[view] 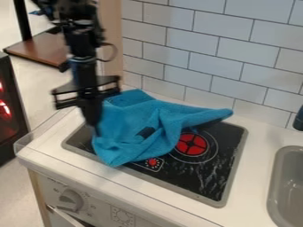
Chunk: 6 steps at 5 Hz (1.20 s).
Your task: Unfold the cloth from right to left
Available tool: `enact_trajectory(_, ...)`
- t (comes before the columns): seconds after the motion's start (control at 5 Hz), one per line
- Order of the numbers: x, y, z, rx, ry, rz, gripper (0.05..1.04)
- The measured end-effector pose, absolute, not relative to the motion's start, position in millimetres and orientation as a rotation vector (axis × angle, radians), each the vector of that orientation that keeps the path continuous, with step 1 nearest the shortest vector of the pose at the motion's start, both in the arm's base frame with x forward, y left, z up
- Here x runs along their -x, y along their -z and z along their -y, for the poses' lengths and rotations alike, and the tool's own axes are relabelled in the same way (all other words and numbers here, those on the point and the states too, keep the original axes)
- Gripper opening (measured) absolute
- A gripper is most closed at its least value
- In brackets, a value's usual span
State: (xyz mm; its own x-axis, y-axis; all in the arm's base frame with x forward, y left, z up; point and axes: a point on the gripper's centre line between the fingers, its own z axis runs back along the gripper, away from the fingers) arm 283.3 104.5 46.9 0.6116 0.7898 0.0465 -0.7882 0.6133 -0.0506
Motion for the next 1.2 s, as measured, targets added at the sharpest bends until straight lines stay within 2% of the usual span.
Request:
enact_trajectory(0.2,-267,-38,-122,-0.021,-0.922,0.060,0.049)
enact_trajectory(0.4,-263,-30,-130,-0.055,-0.916,0.043,0.049)
enact_trajectory(0.6,-258,-11,-135,-0.099,-0.915,-0.005,0.049)
enact_trajectory(0.8,-254,-1,-140,-0.098,-0.957,-0.022,0.065)
enact_trajectory(1.0,-252,0,-142,-0.102,-1.002,-0.026,0.210)
enact_trajectory(1.2,-251,-1,-141,-0.101,-1.005,-0.041,0.461)
